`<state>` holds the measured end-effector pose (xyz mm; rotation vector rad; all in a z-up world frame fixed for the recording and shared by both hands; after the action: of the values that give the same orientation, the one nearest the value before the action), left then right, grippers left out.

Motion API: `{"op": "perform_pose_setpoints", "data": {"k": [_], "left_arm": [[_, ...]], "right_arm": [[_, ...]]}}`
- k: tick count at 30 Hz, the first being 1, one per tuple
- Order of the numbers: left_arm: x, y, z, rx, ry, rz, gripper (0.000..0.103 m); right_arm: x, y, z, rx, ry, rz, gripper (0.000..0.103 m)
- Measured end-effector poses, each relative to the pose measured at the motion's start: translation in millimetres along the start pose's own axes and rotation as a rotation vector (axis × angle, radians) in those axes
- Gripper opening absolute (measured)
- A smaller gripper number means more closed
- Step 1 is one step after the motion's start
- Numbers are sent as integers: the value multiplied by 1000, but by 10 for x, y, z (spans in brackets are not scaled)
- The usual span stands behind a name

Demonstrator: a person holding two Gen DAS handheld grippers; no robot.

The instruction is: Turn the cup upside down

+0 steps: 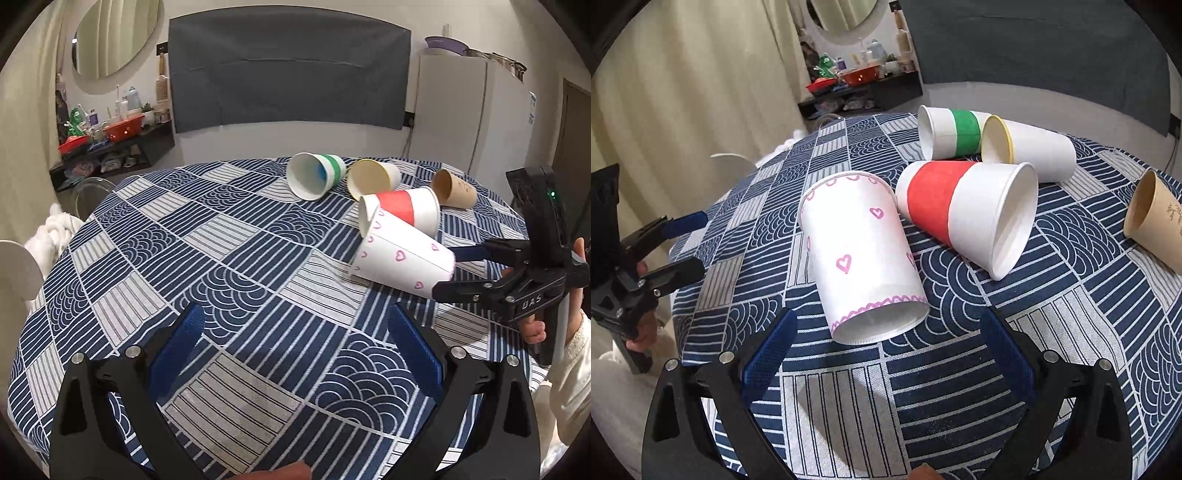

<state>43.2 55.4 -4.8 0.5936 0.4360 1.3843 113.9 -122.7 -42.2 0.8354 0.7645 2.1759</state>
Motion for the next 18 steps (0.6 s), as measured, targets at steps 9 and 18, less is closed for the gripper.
{"op": "perform_pose_setpoints", "data": {"k": [9, 18], "left_arm": [[0, -96, -72, 38, 25, -29, 97], [-68, -22, -60, 19, 9, -31, 97]], "right_arm": [[-92, 86, 44, 8, -84, 61, 15], [-94, 187, 95, -37, -73, 24, 88]]}}
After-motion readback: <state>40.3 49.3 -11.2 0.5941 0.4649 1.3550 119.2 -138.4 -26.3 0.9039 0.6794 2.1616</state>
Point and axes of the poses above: each gripper's, at about its wrist camera, not at the fingertips, and y roughly against the way its jaws point, x to its left, z to its top, the point moved 7 cm from there along -y, roughly the way its jaws point, and after that the axes turned 5 degrees about -y, right-handed, at the moved point
